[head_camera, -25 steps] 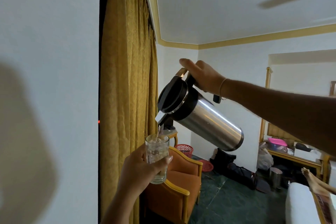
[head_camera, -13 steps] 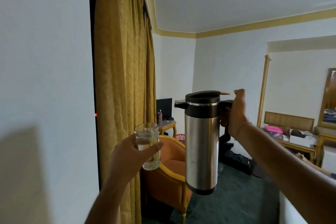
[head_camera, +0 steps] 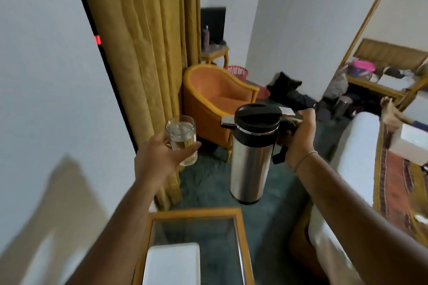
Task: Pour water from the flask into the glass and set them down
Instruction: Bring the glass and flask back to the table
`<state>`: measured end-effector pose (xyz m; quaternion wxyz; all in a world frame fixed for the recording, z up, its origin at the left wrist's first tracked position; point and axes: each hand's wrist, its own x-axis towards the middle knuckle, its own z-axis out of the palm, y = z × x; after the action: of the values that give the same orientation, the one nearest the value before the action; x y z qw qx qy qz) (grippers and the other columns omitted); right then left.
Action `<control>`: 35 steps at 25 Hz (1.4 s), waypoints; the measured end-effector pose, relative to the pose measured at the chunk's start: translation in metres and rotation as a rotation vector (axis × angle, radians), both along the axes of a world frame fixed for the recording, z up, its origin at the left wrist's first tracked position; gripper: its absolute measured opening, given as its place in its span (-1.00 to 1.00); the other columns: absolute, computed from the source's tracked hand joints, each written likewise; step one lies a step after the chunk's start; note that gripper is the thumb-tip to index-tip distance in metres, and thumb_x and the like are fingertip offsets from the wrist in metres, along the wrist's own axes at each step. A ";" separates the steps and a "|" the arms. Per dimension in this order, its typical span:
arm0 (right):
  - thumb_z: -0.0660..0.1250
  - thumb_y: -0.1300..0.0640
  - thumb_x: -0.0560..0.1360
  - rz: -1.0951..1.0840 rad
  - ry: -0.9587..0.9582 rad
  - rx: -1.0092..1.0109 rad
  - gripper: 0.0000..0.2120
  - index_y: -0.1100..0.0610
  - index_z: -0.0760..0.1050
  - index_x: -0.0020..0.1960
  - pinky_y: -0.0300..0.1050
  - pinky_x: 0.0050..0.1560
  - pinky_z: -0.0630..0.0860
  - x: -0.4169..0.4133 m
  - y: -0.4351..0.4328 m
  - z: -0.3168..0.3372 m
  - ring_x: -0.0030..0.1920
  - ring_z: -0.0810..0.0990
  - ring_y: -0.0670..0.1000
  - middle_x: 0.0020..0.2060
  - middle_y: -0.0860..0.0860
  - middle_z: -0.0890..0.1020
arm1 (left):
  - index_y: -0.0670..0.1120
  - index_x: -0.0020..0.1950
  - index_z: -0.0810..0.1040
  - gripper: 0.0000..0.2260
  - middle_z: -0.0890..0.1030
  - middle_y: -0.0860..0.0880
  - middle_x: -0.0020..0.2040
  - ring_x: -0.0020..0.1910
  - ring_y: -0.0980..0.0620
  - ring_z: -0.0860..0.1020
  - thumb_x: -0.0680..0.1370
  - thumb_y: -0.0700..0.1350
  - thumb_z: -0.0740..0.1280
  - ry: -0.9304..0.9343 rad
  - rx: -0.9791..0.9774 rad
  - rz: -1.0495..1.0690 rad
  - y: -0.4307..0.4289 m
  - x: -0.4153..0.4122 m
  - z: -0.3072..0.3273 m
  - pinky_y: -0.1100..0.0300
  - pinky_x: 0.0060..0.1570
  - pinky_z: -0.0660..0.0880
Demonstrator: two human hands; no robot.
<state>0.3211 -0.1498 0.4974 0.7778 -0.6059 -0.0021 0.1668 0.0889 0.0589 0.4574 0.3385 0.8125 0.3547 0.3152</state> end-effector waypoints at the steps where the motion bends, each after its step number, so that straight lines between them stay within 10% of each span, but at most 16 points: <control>1: 0.12 -0.26 0.43 0.009 0.060 -0.034 -0.57 0.00 0.44 -0.45 -0.18 -0.38 0.21 0.001 0.000 -0.039 -0.47 0.28 -0.02 -0.46 -0.05 0.39 | 0.21 0.06 0.63 -0.19 0.61 0.29 -0.18 -0.20 0.18 0.61 0.13 0.78 0.21 0.060 -0.028 0.026 0.002 0.000 -0.036 0.24 -0.27 0.50; 8: 0.18 -0.12 0.38 -0.170 0.353 -0.053 -0.62 0.00 0.35 -0.57 -0.31 -0.55 0.25 -0.029 -0.020 -0.324 -0.55 0.32 -0.09 -0.57 -0.13 0.38 | 0.08 0.42 0.57 -0.28 0.72 0.01 0.28 0.22 -0.10 0.67 0.36 0.38 0.59 0.331 -0.311 0.042 0.004 -0.026 -0.298 0.12 0.15 0.50; 16: 0.11 -0.01 0.52 -0.208 0.383 -0.085 -0.56 -0.03 0.38 -0.52 -0.34 -0.54 0.27 -0.084 -0.050 -0.534 -0.53 0.35 -0.12 -0.54 -0.15 0.41 | 0.10 0.49 0.53 -0.27 0.65 0.02 0.39 0.20 0.08 0.54 0.39 0.25 0.65 0.471 -0.543 0.137 -0.029 -0.088 -0.541 0.37 -0.01 0.46; 27: 0.03 0.08 0.63 -0.075 0.343 -0.066 -0.46 -0.07 0.33 -0.53 -0.31 -0.51 0.30 -0.113 -0.053 -0.611 -0.52 0.32 -0.12 -0.54 -0.17 0.37 | 0.10 0.55 0.47 -0.29 0.59 0.04 0.50 0.32 0.15 0.47 0.46 0.12 0.65 0.479 -0.550 0.111 -0.053 -0.103 -0.659 0.04 0.46 0.48; 35: -0.01 0.05 0.69 -0.042 0.319 -0.104 -0.51 -0.01 0.41 -0.38 -0.26 -0.42 0.36 -0.115 -0.064 -0.626 -0.45 0.41 -0.09 -0.48 -0.12 0.46 | 0.05 0.53 0.48 -0.37 0.55 0.24 0.32 0.18 0.22 0.59 0.52 0.05 0.62 0.338 -0.631 0.103 -0.059 -0.107 -0.694 0.70 0.07 0.40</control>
<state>0.2062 -0.2136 -0.1283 0.7391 -0.6113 0.1427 0.2442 -0.0185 0.0003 -0.2367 0.4928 0.6898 0.5260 0.0680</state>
